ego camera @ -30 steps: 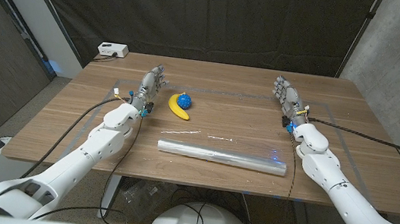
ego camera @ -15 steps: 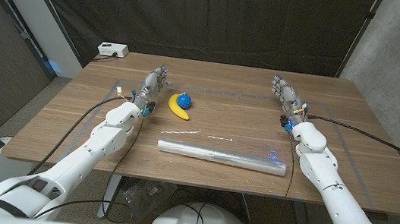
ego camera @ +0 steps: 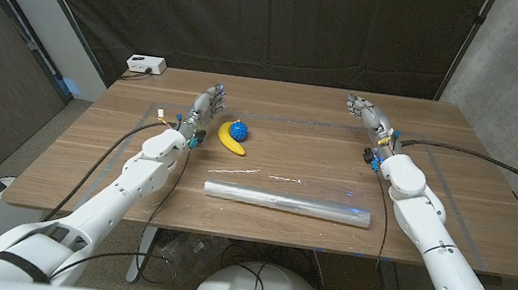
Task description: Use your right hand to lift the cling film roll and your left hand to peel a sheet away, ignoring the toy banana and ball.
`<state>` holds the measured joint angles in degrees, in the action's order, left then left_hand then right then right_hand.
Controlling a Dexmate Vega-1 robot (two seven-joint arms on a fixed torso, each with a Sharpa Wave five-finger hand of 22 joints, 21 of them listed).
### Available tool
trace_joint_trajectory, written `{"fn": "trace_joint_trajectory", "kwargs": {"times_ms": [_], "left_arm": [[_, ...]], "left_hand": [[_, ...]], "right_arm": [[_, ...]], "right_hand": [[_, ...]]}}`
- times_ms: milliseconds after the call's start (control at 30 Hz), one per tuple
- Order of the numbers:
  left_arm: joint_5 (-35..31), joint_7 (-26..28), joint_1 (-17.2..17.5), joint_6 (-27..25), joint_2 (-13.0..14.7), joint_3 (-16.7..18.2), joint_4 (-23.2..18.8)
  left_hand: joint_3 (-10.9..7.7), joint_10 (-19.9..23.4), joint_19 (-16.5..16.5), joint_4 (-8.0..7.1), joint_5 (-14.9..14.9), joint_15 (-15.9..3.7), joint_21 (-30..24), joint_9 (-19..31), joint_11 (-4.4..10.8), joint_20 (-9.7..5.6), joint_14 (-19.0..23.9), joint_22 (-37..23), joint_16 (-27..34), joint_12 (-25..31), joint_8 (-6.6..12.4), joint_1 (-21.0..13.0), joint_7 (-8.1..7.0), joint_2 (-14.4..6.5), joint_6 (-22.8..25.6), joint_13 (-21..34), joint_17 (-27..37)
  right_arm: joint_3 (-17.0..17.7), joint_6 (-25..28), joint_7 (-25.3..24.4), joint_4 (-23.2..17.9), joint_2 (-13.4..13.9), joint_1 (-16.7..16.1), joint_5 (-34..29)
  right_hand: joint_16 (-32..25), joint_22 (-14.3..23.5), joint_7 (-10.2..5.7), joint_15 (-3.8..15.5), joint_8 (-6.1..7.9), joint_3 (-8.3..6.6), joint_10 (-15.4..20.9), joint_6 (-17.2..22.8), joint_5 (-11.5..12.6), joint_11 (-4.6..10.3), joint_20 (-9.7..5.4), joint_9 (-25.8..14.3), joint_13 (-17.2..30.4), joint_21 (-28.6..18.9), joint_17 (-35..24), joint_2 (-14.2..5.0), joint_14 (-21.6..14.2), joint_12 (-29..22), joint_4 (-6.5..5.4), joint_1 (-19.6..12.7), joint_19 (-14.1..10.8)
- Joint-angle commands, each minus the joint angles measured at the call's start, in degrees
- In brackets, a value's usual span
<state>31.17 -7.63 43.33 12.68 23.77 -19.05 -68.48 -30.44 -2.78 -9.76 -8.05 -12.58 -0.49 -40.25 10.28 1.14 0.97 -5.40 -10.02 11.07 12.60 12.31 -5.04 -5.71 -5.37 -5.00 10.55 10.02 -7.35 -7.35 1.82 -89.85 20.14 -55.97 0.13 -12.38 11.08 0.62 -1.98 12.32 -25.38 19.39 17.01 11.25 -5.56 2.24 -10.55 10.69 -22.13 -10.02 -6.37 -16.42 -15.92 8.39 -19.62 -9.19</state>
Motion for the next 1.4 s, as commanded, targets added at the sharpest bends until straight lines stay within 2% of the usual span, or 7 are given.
{"fn": "trace_joint_trajectory", "kwargs": {"times_ms": [33, 133, 267, 467, 733, 1100, 1400], "left_arm": [[-1.4, -1.0, -1.0, -1.1, -0.9, -0.8, 0.2], [-1.6, -1.0, -1.1, -1.5, -1.1, -1.0, -0.2], [-2.0, -0.7, -1.0, -1.9, -1.1, -1.3, -1.0], [-2.6, 0.0, -0.6, -2.8, -1.2, -1.5, -2.5], [-3.4, 0.6, 0.4, -3.8, -1.4, -1.8, -4.5], [-4.3, 0.7, 0.9, -4.4, -1.6, -2.1, -6.1], [-4.9, 0.2, 1.0, -5.5, -1.5, -2.4, -6.7]], "left_hand": [[0.19, 0.6, -1.1, 0.21, -0.2, 0.17, 0.1, 0.2, 0.09, 1.62, 0.9, -0.3, 0.5, 0.5, -0.03, 0.0, -0.21, 0.2, 0.4, 0.2, 0.1], [0.28, 1.6, -0.5, 0.18, -0.2, 0.97, 0.2, 0.3, 0.39, 3.21, 1.8, -0.4, 0.7, 0.7, -0.14, -0.1, -0.28, 0.2, 0.8, 0.2, 0.2], [0.34, 2.5, -0.1, 0.11, -0.1, 1.23, 0.2, 0.3, 0.01, 3.81, 2.6, -0.4, 0.8, 0.9, -0.20, -0.1, -0.31, 0.1, 1.1, 0.3, 0.2], [0.42, 3.4, 0.4, 0.03, -0.1, 1.10, 0.2, 0.3, -0.37, 4.02, 3.3, -0.4, 0.9, 1.1, -0.21, 0.0, -0.06, 0.1, 1.6, 0.4, 0.3], [0.53, 4.1, 0.8, -0.08, -0.1, 1.48, 0.3, 0.4, -0.31, 4.99, 4.2, -0.5, 1.1, 1.2, -0.36, 0.0, -0.13, 0.1, 1.8, 0.4, 0.3], [0.69, 5.1, 1.4, -0.17, 0.0, 1.59, 0.4, 0.4, -0.52, 5.66, 5.2, -0.6, 1.2, 1.3, -0.55, 0.0, -0.34, 0.1, 1.9, 0.5, 0.4], [0.77, 5.8, 1.5, -0.22, 0.0, 1.64, 0.6, 0.4, -0.68, 5.93, 5.7, -0.6, 1.3, 1.4, -0.62, 0.1, -0.18, 0.1, 2.0, 0.6, 0.4]], "right_arm": [[-2.5, 4.5, -1.1, -10.1, 5.3, -2.4, -8.3], [-3.4, 5.6, -1.1, -11.9, 7.0, -2.6, -10.0], [-4.4, 7.2, -1.2, -14.6, 9.6, -3.1, -12.5], [-5.8, 7.9, -2.2, -17.2, 12.5, -3.9, -14.7], [-6.4, 9.7, -1.8, -21.5, 16.3, -5.5, -16.0], [-7.5, 15.4, -0.3, -30.1, 22.2, -8.4, -20.3], [-8.0, 18.0, 1.3, -34.3, 25.9, -9.7, -21.8]], "right_hand": [[-0.4, 0.3, -0.21, 0.20, 0.69, -0.21, 1.1, 1.1, 0.5, 0.34, 0.03, -0.2, 0.2, -0.6, -0.2, 0.05, -1.2, -0.5, 0.20, -0.6, -1.0], [-0.4, 0.3, -0.19, 0.38, 0.84, -0.28, 1.6, 1.9, 0.5, 0.60, -0.02, -0.2, 0.2, -0.7, -0.2, 0.18, -1.7, -0.6, 0.27, -0.7, -1.3], [-0.4, 0.3, -0.12, 0.77, 0.83, -0.26, 2.2, 2.4, 0.6, 0.55, -0.18, -0.3, 0.2, -0.8, -0.2, 0.62, -2.5, -0.7, 0.44, -0.8, -1.7], [-0.5, 0.3, -0.15, 1.87, 1.12, -0.22, 4.1, 4.4, 0.6, 1.37, -0.71, -0.3, 0.3, -1.2, -0.2, 1.42, -4.6, -1.1, 0.56, -0.8, -3.2], [-0.4, 0.3, -0.09, 2.13, 1.13, -0.23, 4.9, 5.2, 0.5, 1.33, -0.79, -0.3, 0.3, -1.3, -0.3, 1.77, -5.2, -1.2, 0.55, -0.8, -3.7], [0.2, 0.3, -0.34, 2.77, 0.72, -0.35, 4.2, 4.9, 0.5, 2.03, -1.15, -0.3, 0.3, -1.3, -0.3, 2.11, -4.8, -0.7, 0.69, -1.0, -3.8], [0.5, 0.3, -0.54, 3.28, 0.32, -0.47, 3.7, 4.4, 0.4, 2.28, -1.38, -0.4, 0.3, -1.2, -0.3, 2.31, -4.6, -0.3, 0.76, -1.2, -3.8]]}}
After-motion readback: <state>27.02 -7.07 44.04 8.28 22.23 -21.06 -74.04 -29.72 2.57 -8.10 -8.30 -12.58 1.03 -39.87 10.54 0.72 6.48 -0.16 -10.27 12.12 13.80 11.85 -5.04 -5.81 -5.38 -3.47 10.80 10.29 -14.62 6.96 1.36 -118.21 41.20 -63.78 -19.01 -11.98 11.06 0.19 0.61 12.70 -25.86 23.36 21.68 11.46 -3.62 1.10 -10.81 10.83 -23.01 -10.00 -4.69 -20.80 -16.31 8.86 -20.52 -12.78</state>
